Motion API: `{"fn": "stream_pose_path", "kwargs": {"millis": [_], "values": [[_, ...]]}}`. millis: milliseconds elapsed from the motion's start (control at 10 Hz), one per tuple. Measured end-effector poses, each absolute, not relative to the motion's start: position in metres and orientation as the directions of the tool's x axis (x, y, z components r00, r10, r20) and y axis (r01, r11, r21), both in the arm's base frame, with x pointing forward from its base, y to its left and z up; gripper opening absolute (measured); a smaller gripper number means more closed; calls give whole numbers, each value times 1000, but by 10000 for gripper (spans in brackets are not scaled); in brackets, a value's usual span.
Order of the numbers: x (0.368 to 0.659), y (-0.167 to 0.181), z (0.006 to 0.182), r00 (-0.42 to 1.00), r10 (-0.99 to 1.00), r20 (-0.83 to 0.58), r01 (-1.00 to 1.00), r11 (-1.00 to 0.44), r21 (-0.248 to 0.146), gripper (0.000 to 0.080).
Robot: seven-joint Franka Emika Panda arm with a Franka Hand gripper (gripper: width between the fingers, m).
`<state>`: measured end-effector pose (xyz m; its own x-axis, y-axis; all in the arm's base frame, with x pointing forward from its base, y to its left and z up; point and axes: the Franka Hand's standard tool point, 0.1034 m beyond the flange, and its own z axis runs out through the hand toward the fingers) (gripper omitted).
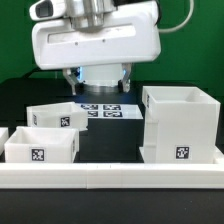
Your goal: Assemble drawer
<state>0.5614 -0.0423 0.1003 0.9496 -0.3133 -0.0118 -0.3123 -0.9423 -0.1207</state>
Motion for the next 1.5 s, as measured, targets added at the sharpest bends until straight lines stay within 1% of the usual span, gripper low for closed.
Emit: {"fn": "stream_pose_path", "kwargs": {"millis": [200,700,800,900,1000,1200,1500], "values": [[557,-57,86,954,-300,-19,-300,-948,-109,649],[557,-55,85,959,-283,-17,-283,-953,-108,649],[556,-59,79,970,-245,-13,-245,-964,-102,649],[556,-66,68,973,-232,-2,-232,-968,-94,649],[555,-72,53,973,-229,2,-228,-970,-84,649],[556,-75,37,975,-223,2,-223,-972,-76,649],[550,-72,12,978,-207,-8,-207,-976,-63,649]]}}
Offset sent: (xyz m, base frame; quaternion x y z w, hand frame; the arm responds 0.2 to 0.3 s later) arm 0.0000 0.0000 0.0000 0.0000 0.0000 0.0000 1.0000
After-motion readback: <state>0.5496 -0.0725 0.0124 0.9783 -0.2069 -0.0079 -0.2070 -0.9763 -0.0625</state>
